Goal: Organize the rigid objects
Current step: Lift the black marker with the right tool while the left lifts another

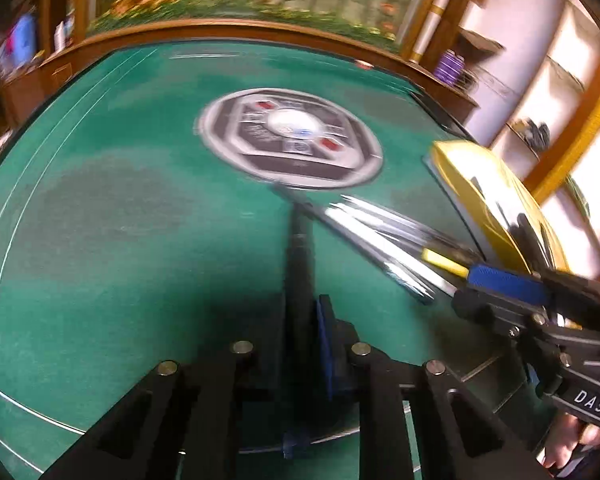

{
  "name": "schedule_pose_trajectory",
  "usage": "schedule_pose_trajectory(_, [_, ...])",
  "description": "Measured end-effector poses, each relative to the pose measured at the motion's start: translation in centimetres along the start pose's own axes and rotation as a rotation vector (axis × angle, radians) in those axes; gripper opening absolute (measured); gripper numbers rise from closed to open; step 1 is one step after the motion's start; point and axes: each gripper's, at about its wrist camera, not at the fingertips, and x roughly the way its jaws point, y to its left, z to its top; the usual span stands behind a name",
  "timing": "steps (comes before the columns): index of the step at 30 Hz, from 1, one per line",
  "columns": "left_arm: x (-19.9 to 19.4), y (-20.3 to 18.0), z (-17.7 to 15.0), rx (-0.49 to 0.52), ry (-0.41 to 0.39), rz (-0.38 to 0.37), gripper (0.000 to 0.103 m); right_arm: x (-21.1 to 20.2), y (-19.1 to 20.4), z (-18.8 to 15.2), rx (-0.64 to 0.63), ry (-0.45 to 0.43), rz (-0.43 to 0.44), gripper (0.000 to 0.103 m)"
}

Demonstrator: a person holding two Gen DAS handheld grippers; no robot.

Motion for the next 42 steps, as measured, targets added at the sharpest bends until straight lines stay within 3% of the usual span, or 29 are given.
schedule_pose_trajectory(2, [-0.3, 1.0, 0.0, -0.024, -0.024, 0.080, 0.017, 0.9, 0.2, 0.5, -0.012, 0.023, 0.006, 0.027])
schedule_pose_trajectory(4, [-0.5, 1.8, 0.0, -0.044, -0.037, 0.130, 0.017, 1.9, 0.6, 1.0, -0.032, 0.046, 0.009, 0.020])
schedule_pose_trajectory(6, [-0.6, 2.4, 0.0, -0.056, -0.040, 0.130, 0.017, 2.8, 1.0, 1.5, -0.054, 0.062, 0.000, 0.015])
schedule_pose_trajectory(20, [-0.6, 2.2, 0.1, -0.046, -0.046, 0.147, 0.018, 6.9, 1.8, 3.5, -0.118, 0.089, -0.030, 0.014])
schedule_pose_trajectory(26, [-0.6, 2.2, 0.1, -0.052, -0.051, 0.136, 0.016, 6.0, 3.1, 1.9, -0.156, 0.078, -0.060, 0.008])
schedule_pose_trajectory(34, [-1.3, 1.2, 0.1, -0.015, -0.083, 0.078, 0.016, 1.7, 2.3, -1.3, -0.015, -0.001, 0.024, 0.008])
schedule_pose_trajectory(42, [-1.9, 0.6, 0.1, 0.002, -0.112, 0.044, 0.016, -0.8, 2.0, -3.0, 0.050, -0.042, 0.048, 0.009])
